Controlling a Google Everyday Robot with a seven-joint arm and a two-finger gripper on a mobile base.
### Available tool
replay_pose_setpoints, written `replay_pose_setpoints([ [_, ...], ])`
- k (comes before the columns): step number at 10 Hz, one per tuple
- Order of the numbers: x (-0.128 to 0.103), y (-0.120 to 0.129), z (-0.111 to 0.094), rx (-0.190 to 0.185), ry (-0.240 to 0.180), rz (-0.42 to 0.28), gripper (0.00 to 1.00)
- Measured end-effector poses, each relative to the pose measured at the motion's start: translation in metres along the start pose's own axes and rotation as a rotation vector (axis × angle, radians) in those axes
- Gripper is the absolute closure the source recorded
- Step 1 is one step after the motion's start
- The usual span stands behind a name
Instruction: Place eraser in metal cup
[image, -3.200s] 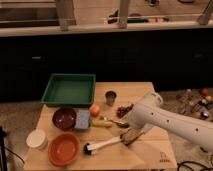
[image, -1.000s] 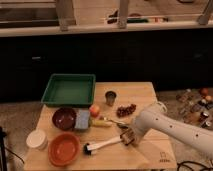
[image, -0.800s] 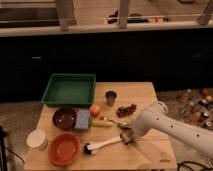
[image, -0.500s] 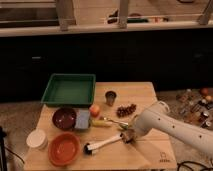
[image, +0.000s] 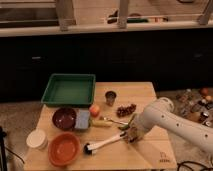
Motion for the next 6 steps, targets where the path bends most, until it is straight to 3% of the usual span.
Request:
replay_pose_setpoints([
  [6,0.022,-0.019,-0.046,0.015,0.12,-0.036,1.0],
])
